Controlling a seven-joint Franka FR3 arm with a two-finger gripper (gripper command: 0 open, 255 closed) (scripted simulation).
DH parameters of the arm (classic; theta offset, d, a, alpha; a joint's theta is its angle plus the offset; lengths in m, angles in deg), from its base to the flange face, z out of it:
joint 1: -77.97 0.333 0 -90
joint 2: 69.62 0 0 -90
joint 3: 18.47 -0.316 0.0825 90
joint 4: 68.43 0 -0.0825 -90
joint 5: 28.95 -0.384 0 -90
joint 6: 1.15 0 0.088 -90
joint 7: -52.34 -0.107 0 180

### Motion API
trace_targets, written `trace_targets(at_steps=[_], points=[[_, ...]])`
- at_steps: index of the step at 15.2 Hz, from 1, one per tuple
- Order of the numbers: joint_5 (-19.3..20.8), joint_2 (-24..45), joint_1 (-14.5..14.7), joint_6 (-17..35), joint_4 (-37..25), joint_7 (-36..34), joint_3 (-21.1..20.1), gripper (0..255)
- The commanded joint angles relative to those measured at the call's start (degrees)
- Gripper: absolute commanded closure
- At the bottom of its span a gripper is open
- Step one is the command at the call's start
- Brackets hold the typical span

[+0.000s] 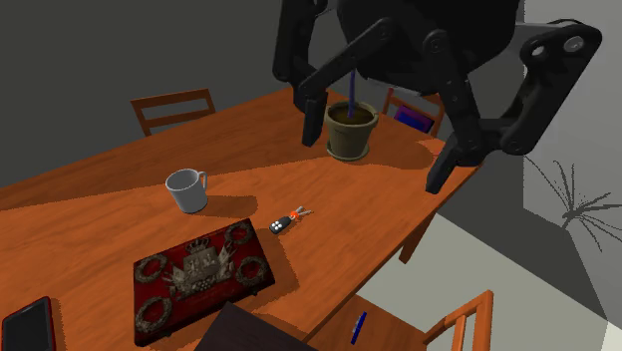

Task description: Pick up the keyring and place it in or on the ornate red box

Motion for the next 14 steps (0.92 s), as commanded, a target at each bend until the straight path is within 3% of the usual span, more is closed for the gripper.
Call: trace_targets(at_steps=[1, 7, 14], points=[[0.0, 0.0, 0.0, 0.0, 0.0, 0.0, 0.0, 0], [-3.28, 5.33, 1.03, 11.63, 5.7, -4.75, -5.01, 0], [-6.17, 16.04, 2.1, 25.92, 8.53, -10.19, -10.84, 0]])
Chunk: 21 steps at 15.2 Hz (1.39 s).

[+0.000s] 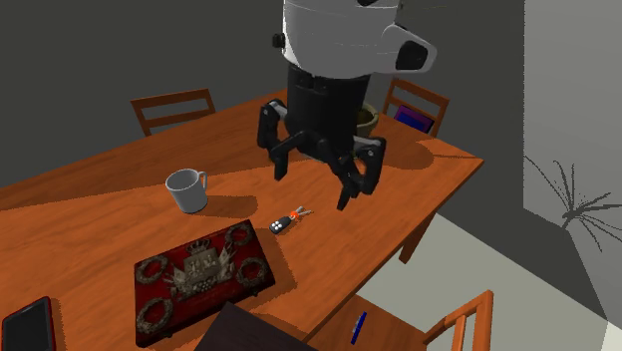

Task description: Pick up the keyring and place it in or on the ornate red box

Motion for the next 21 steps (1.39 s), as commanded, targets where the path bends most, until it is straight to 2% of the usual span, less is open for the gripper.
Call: trace_targets(at_steps=[1, 6, 10, 16, 21], points=[[-0.49, 4.04, 0.07, 4.42, 0.08, -1.49, -1.58, 0], [-0.58, 14.6, 0.18, 14.38, -1.01, -5.92, -5.46, 0], [1.29, 24.07, -0.01, 21.66, -3.41, -10.33, -8.07, 0], [8.04, 39.14, 0.72, 30.48, -9.45, -18.95, -9.61, 0], [14.63, 51.48, 3.89, 35.13, -16.68, -26.23, -7.51, 0]])
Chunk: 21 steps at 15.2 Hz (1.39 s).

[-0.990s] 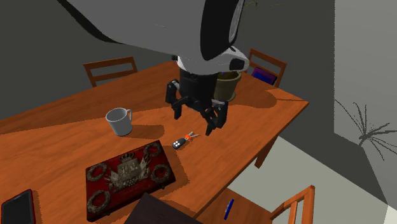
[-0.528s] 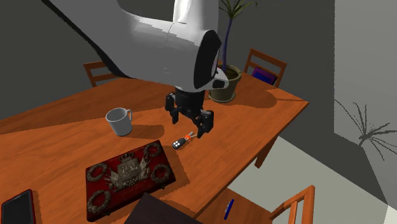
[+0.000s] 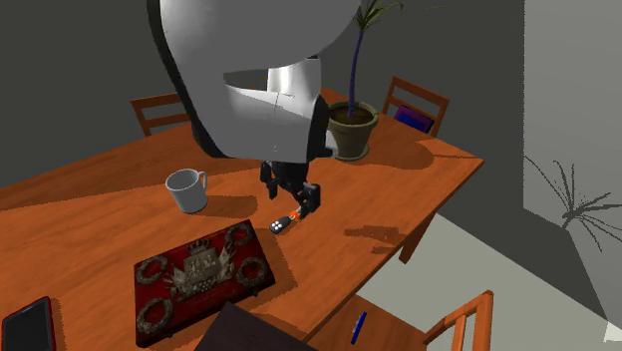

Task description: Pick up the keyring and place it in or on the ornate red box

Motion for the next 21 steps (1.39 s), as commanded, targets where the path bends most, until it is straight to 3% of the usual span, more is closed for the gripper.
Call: trace_targets(at_steps=[1, 6, 13, 21], points=[[2.67, 5.43, 1.67, 1.21, -4.08, -2.89, 1.3, 0], [5.9, 15.57, 5.54, 3.05, -12.28, -7.11, 4.31, 0], [7.29, 20.85, 7.07, 6.99, -13.64, -8.08, 5.82, 0], [7.28, 20.85, 7.08, 6.99, -13.63, -8.08, 5.83, 0]])
